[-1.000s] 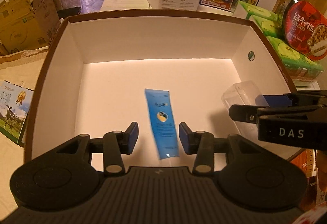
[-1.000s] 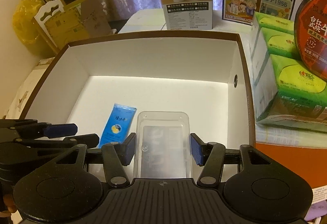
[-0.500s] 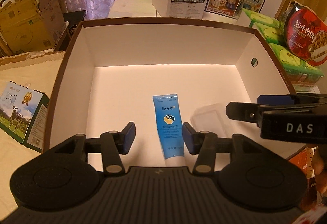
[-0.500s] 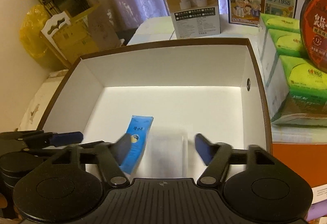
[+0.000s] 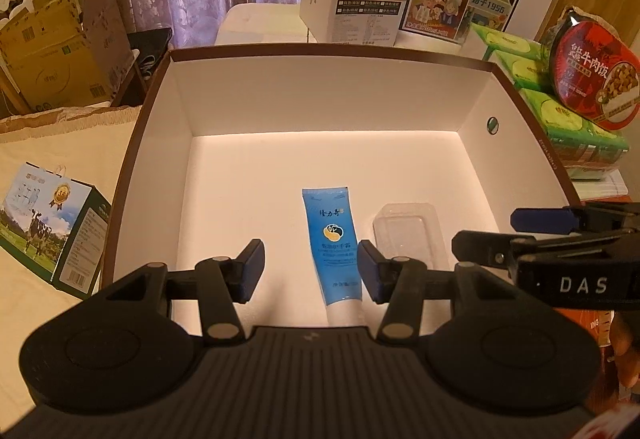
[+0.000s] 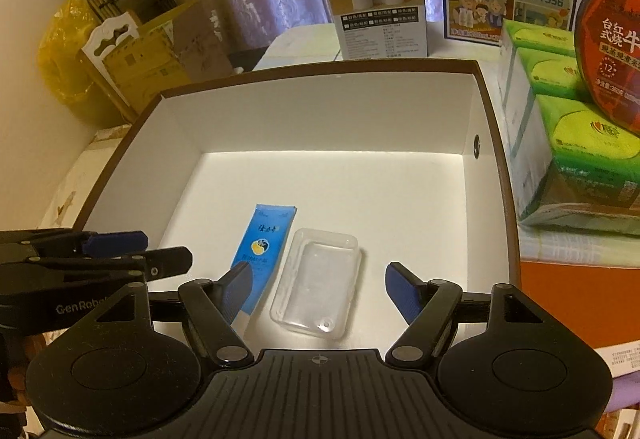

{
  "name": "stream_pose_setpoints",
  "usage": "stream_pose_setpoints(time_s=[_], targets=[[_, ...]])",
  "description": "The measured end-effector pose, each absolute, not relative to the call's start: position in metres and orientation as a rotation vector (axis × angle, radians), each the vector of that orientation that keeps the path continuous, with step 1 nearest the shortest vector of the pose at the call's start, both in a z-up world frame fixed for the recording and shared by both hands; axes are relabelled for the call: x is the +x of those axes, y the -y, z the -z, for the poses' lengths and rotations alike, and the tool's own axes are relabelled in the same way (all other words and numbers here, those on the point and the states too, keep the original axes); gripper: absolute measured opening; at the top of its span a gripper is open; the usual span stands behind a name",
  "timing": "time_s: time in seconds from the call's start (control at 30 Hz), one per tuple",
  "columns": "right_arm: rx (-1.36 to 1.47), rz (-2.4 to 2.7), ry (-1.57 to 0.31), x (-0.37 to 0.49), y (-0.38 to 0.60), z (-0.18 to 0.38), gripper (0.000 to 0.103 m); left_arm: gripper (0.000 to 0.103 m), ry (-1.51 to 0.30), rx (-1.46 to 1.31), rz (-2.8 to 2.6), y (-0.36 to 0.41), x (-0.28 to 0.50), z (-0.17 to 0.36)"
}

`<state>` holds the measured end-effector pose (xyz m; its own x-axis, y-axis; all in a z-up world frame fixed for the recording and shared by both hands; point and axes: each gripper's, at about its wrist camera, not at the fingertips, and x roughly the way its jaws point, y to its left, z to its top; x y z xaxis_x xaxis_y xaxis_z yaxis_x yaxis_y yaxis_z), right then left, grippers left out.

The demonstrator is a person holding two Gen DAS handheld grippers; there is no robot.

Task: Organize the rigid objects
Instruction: 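Open the left tool releasing the tube while the right tool releases the clear box, then withdraw both tools from the box back toward the mat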

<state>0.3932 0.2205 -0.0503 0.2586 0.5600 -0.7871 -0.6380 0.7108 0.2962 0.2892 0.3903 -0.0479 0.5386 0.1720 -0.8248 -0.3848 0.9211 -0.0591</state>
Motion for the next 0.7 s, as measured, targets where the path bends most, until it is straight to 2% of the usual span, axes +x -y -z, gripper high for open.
stream_pose_setpoints(time_s=[0.7], targets=[[-0.031,-0.843,-0.934,0.367,-0.180,0.017,0.071,0.047,-0.876,-0.213,-0.328,-0.353,0.272,0.016]])
